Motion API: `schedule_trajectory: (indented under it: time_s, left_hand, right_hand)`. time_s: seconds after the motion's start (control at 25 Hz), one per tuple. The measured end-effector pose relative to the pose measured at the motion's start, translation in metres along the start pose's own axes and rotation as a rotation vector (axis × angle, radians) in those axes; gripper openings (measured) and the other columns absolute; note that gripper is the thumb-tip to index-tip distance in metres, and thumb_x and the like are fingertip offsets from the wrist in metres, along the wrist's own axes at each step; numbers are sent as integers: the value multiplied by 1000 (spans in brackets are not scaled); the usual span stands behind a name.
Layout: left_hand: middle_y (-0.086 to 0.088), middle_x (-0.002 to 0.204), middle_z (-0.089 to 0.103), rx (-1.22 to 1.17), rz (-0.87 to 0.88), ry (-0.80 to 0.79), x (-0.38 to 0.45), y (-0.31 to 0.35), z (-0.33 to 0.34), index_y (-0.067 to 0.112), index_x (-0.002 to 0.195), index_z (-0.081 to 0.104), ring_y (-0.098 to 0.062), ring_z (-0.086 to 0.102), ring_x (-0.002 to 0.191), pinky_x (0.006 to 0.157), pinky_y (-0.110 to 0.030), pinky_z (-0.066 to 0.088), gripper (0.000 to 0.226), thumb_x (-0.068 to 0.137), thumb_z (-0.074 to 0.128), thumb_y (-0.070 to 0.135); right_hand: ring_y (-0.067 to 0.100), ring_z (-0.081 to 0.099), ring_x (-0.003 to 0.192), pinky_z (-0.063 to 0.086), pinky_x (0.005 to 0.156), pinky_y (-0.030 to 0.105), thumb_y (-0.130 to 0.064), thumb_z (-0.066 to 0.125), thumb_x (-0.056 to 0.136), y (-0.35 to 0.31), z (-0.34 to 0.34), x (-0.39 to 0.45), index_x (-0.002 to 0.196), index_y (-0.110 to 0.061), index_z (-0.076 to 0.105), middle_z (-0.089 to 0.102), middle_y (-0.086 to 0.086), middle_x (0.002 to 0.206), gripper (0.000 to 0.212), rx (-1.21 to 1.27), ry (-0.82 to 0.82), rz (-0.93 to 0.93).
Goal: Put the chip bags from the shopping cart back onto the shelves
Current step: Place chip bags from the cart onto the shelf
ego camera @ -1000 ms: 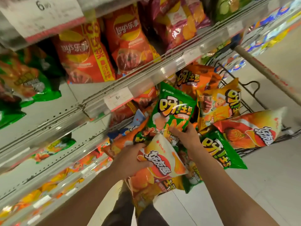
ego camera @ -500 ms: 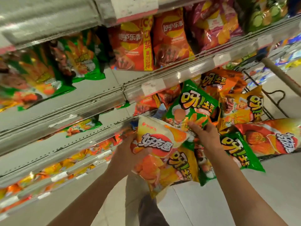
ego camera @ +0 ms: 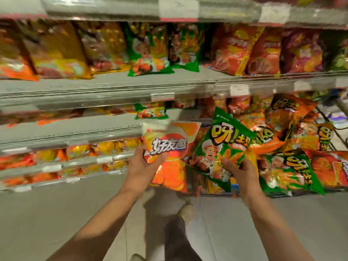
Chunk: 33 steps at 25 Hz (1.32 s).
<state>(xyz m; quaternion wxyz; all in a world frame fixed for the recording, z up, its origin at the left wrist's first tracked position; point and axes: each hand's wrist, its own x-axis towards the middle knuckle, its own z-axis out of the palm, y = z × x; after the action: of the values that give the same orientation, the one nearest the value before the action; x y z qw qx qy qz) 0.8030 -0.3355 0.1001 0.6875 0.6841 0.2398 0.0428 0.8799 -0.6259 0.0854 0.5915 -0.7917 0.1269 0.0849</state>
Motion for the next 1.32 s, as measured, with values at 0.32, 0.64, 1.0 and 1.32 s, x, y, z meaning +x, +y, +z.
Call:
schedule_trajectory:
  time_s: [0.32, 0.64, 1.0, 1.32]
  left_hand:
    - [0, 100, 79, -286, -181, 272, -32, -4, -103, 28, 108, 62, -22, 77, 88, 75, -45, 63, 33, 82, 82, 33]
    - [1, 91, 80, -480, -285, 519, -27, 7, -194, 25, 113, 63, -20, 78, 73, 52, -38, 59, 38, 81, 82, 31]
    - [-2, 83, 80, -578, -306, 828, -82, -16, -302, 14, 113, 65, -19, 77, 68, 49, -31, 58, 41, 80, 83, 28]
    - [-13, 113, 76, -568, -330, 557, -82, -53, -461, 13, 124, 63, -28, 76, 94, 72, -37, 63, 32, 94, 68, 20]
  right_hand:
    - [8, 70, 100, 56, 82, 29, -26, 78, 88, -16, 87, -43, 106, -40, 68, 76, -15, 102, 25, -111, -316, -105]
    - [2, 72, 102, 55, 87, 24, -16, 80, 85, -55, 203, -19, 120, -35, 67, 76, -16, 110, 42, -166, -745, -274]
    - [8, 74, 95, 60, 78, 26, -27, 86, 78, -89, 345, -56, 108, -44, 69, 78, -13, 103, 38, -218, -1136, -314]
    - [20, 71, 108, 56, 96, 53, -27, 81, 86, -89, 484, -119, 121, -32, 66, 75, -3, 116, 38, -346, -1141, -314]
